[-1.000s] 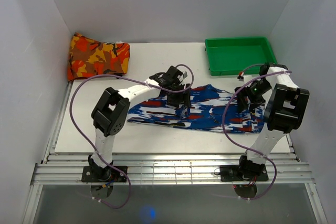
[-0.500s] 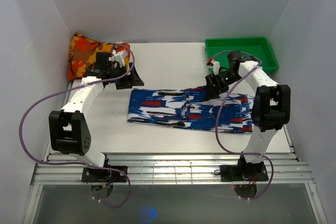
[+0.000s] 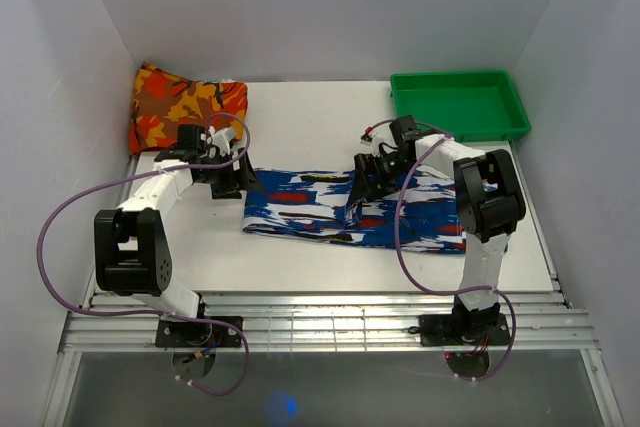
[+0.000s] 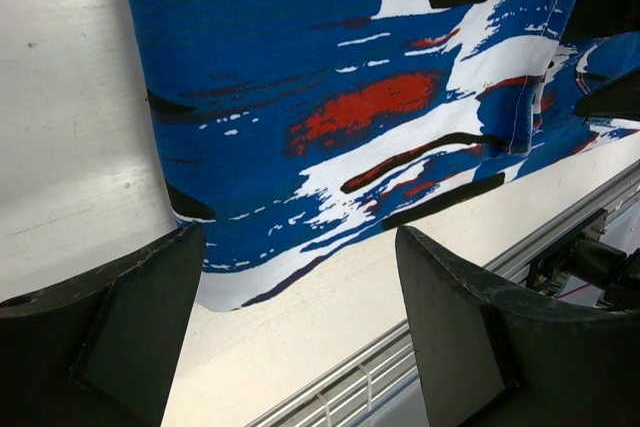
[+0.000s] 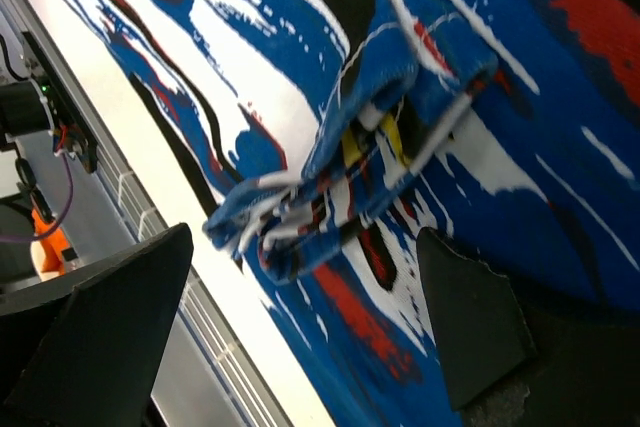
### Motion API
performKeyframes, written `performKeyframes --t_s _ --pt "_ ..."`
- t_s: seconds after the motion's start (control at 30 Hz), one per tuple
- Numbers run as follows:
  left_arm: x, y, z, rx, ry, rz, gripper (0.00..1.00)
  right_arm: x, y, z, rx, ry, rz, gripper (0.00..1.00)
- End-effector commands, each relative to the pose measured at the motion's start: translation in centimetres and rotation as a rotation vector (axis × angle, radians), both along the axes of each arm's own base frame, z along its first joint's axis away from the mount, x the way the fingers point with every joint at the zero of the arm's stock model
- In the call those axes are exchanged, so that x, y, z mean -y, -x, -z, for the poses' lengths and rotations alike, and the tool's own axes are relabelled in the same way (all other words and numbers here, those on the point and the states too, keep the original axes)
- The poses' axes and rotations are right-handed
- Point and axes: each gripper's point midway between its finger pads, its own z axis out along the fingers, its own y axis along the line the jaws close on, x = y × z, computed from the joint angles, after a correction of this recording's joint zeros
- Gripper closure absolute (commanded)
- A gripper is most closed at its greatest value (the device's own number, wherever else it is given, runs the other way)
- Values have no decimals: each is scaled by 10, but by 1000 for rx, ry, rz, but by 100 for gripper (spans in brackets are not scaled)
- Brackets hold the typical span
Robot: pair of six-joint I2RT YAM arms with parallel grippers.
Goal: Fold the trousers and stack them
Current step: Fold the trousers
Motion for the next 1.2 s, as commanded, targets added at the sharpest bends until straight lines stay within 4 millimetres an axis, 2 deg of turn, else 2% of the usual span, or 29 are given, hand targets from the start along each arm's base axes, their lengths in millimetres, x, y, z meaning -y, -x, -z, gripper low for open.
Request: performKeyframes --t_s 0.0,0.2,0.3,0.4,0.43,0.57,0.63,0.67,0.7,0.73,0.77,0.8,1.07,1.17 --pt "-3 -6 -9 63 2 -4 12 -17 -8 7 -19 -15 37 2" --pt "-7 -5 0 48 -4 -21 12 -29 -7 18 -75 -24 41 6" --pt "-8 -3 5 36 -4 -25 12 -33 -7 16 -84 -33 43 14" --pt "-9 -3 9 31 -12 -28 12 -35 -5 11 -87 -45 40 27" --pt "-10 -3 11 30 -17 -32 12 -36 -4 9 -90 -50 38 37" --pt "-14 -4 17 13 -35 -54 12 -40 2 6 -121 -73 21 48" --pt "-14 -4 18 9 -40 -55 12 -40 2 9 -127 -71 15 59" --pt "-26 -7 18 7 -42 -88 12 -41 3 7 -129 -77 13 62" --pt "-28 -7 17 9 -48 -90 12 -41 3 7 -134 -81 12 66" --pt "-29 -7 17 11 -54 -92 13 -43 5 4 -144 -92 8 75" --pt "-31 -8 17 15 -60 -92 12 -43 5 2 -147 -97 9 80" --pt "-32 -8 16 16 -63 -94 12 -44 7 -1 -153 -102 7 91" --pt "-35 -6 20 -9 -61 -100 13 -43 30 -34 -190 -172 6 92" --pt "-33 -4 23 -16 -52 -92 14 -37 36 -31 -194 -151 20 92"
